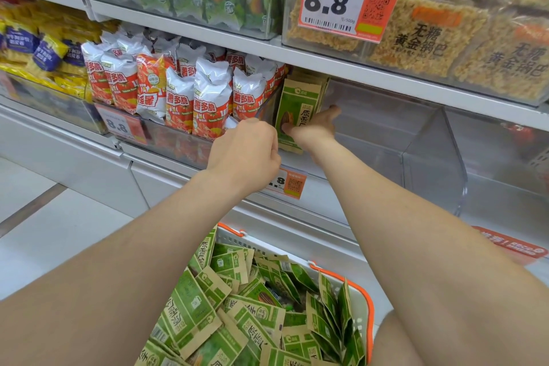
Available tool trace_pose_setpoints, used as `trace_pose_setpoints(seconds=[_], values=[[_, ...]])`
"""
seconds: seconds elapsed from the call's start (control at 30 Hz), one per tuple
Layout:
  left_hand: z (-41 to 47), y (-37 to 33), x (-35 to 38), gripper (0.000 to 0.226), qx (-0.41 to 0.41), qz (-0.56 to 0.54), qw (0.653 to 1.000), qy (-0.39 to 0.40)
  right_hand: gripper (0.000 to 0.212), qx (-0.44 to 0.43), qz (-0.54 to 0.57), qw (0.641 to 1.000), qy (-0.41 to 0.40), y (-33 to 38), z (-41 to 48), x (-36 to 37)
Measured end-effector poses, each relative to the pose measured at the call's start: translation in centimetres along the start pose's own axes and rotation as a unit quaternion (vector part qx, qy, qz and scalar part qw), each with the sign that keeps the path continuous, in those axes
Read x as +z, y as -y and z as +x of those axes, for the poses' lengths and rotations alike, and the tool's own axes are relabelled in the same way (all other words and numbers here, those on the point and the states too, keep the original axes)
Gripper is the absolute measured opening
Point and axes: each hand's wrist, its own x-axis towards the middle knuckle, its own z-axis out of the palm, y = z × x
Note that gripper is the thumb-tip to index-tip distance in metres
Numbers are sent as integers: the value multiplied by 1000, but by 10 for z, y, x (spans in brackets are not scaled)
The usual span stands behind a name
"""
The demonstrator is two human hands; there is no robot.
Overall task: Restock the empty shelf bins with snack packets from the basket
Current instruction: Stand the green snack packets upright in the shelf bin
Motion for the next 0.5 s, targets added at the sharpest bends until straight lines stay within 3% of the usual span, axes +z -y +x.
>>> trace_pose_setpoints(seconds=[0.07, 0.17, 0.3, 0.37, 0.5], values=[[0, -1, 1, 13, 1, 2, 1000, 2, 113, 2, -25, 999, 26, 0, -3, -1], [0, -1, 0, 14, 5, 9, 1000, 8, 97, 0, -76, 996, 42, -3, -6, -6], [-2, 1, -3, 12, 3, 4, 1000, 15, 44, -49, -107, 990, 71, -7, -13, -21], [-4, 2, -7, 8, 0, -3, 1000, 15, 30, -70, -121, 987, 80, -10, -17, -29], [-10, -1, -17, 14, -8, -20, 999, 24, 40, -118, -225, 967, 31, -13, -32, -38]])
